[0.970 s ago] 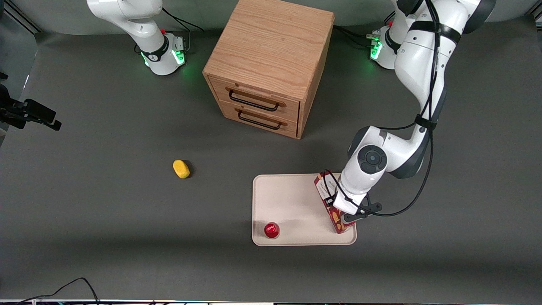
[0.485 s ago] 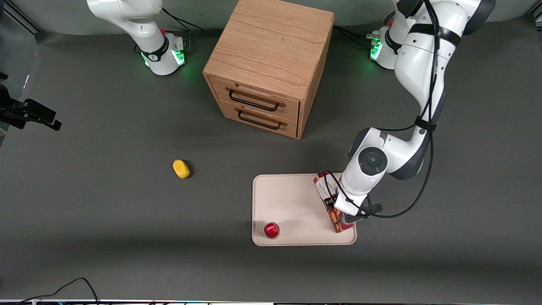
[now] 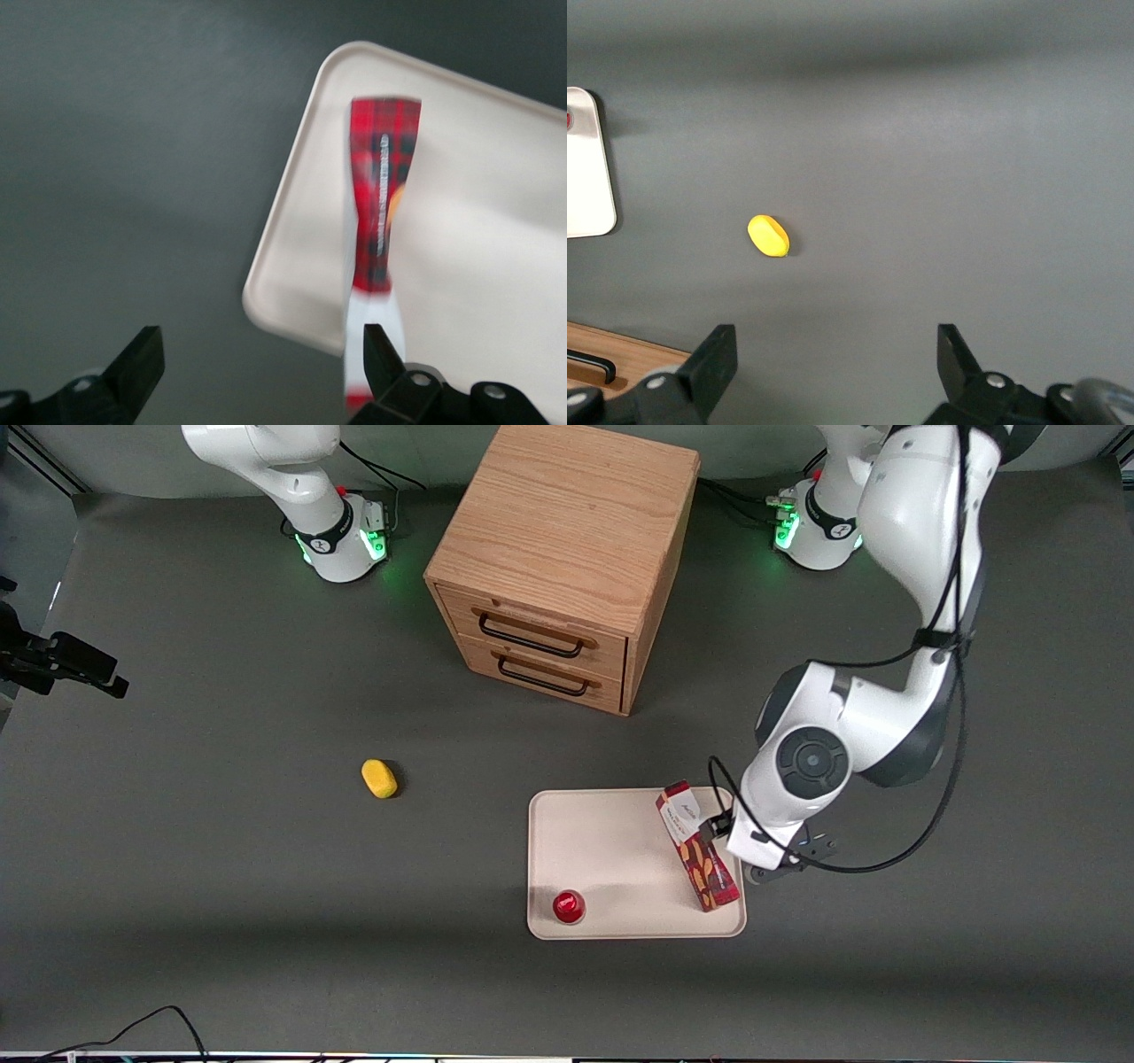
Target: Place red cookie box on tray
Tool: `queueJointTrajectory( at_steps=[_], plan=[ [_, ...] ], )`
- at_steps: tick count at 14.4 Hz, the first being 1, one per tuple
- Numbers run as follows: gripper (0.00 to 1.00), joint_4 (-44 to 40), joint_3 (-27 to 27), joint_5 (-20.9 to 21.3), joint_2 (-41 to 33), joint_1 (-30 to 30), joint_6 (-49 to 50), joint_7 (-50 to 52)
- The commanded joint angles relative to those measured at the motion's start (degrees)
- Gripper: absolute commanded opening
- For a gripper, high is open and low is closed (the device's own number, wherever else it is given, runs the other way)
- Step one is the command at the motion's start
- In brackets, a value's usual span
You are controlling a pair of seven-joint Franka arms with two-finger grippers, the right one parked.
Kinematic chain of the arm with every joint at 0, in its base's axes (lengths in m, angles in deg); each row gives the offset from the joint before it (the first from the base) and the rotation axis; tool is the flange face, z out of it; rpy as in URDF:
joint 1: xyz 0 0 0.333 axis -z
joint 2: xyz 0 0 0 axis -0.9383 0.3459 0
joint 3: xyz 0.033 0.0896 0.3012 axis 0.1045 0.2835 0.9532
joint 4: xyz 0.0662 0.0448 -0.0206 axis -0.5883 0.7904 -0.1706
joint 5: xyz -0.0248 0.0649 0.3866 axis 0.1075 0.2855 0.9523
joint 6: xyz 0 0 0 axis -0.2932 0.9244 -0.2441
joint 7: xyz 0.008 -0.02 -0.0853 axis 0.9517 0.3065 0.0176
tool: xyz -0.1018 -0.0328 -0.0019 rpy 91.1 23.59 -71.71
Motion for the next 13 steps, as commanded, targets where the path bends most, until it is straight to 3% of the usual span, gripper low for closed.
queueJointTrajectory(
  at_steps=[1, 4, 8, 13],
  plan=[
    [1.00, -1.58, 0.40, -2.85, -5.90, -2.89, 11.23, -8.39],
    [1.00, -0.36, 3.63, -2.94, -11.53, -5.36, 19.25, -19.82],
    [1.00, 8.77, 12.86, -4.07, -23.03, -5.28, 18.74, -34.68],
    [1.00, 24.84, 16.39, -3.82, -39.20, -5.28, 13.56, -41.63]
  ],
)
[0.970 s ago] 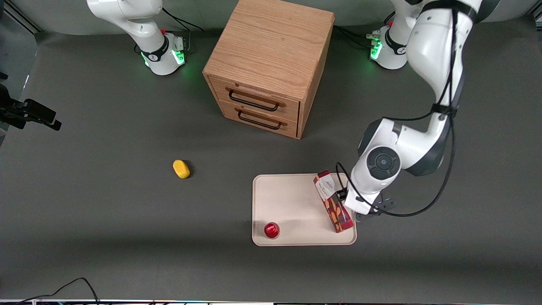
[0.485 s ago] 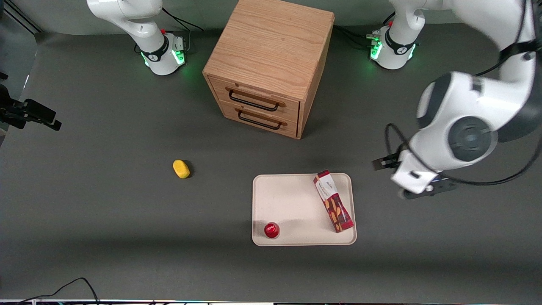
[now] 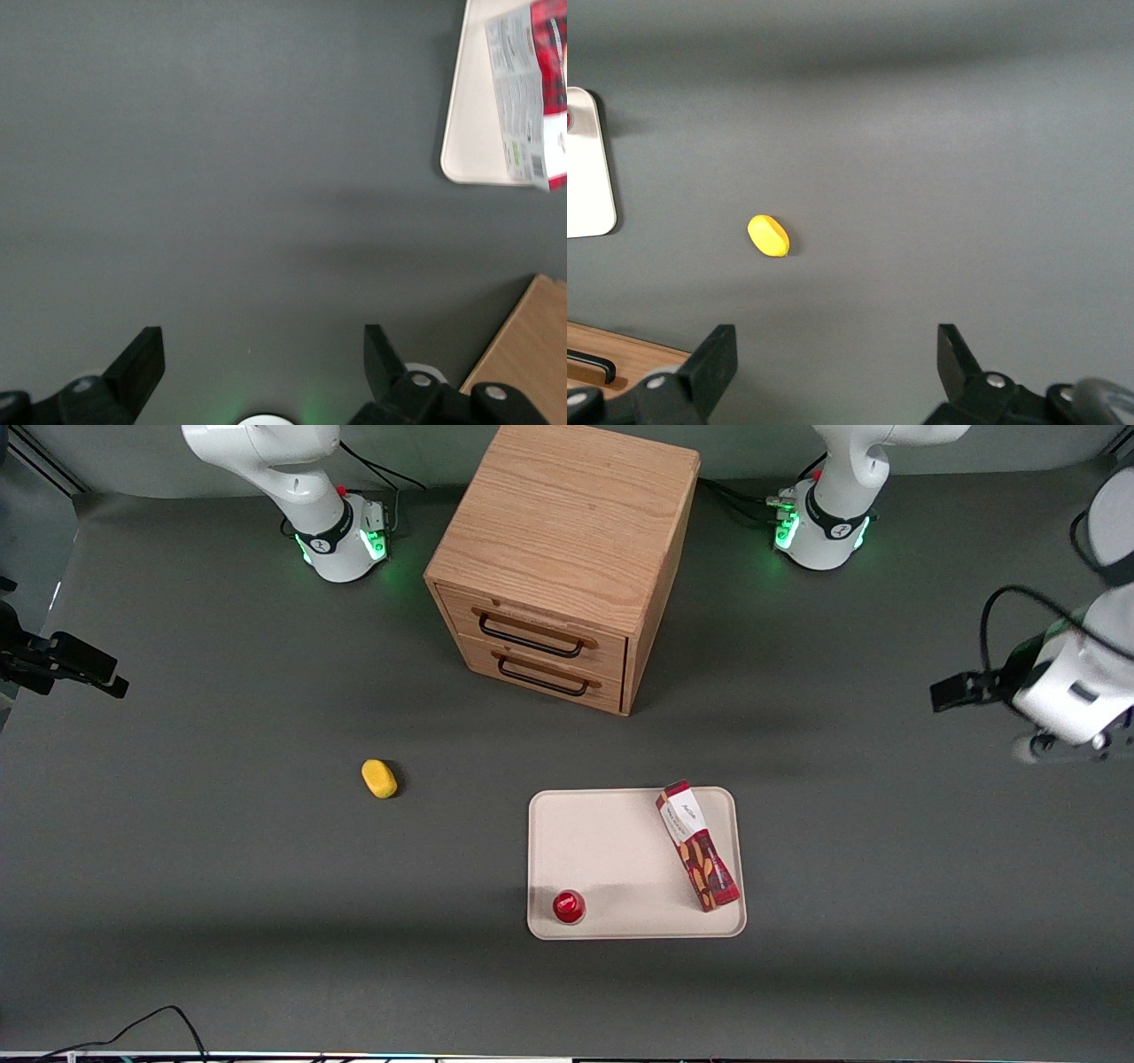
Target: Place red cookie box on tray
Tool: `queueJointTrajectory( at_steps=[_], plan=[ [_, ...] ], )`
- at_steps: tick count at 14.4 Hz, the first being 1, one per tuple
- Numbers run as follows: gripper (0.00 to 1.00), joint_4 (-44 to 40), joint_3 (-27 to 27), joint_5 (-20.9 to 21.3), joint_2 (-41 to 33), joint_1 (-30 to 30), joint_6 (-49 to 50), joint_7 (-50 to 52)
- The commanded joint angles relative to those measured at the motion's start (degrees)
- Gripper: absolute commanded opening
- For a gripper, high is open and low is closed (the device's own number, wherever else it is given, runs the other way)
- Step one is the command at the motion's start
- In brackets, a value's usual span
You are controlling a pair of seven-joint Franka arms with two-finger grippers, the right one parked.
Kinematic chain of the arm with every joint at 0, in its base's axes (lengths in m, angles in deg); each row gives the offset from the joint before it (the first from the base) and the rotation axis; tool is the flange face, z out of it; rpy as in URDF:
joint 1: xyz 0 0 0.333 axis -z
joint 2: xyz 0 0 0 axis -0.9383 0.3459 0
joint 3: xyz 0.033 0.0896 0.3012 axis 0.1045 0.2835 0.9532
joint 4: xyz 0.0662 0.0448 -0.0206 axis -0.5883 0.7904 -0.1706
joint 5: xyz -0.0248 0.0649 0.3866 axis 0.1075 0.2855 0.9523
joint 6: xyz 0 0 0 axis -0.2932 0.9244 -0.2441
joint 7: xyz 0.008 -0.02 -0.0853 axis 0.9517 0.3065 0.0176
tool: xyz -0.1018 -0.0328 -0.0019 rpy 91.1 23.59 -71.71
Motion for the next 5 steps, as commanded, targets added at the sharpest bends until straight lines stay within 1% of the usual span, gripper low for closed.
queueJointTrajectory(
  at_steps=[1, 5],
  plan=[
    [1.00, 12.36, 1.29, 0.24, -10.64, 0.72, -5.30, -4.42],
    [1.00, 10.79, 2.44, 0.33, -10.65, 0.72, -4.52, -5.14]
  ],
)
